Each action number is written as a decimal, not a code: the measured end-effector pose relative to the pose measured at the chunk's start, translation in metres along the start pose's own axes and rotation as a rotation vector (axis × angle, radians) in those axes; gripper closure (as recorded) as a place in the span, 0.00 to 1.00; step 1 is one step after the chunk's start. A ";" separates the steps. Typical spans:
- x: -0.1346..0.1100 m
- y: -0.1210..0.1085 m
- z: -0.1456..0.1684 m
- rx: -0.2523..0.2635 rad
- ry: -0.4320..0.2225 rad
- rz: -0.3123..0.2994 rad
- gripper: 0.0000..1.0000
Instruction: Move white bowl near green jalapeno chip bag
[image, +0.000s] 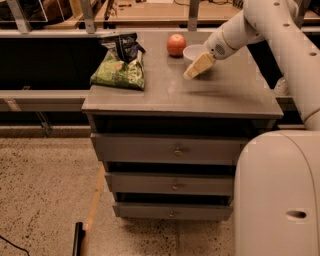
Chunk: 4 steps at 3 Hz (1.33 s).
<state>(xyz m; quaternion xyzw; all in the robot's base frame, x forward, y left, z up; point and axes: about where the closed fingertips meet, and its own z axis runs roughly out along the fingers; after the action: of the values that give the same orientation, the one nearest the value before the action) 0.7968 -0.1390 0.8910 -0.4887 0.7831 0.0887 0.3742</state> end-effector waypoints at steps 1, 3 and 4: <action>0.011 0.001 0.020 -0.020 0.044 0.003 0.39; -0.011 -0.003 0.005 0.031 -0.018 -0.076 0.93; -0.049 0.026 -0.002 -0.017 -0.105 -0.184 1.00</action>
Offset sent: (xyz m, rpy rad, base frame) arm 0.0137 -0.0051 -0.0220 -0.0550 0.0371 -0.0076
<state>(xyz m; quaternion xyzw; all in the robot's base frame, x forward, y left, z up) 0.7855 -0.0928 0.9196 -0.5565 0.7135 0.0862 0.4169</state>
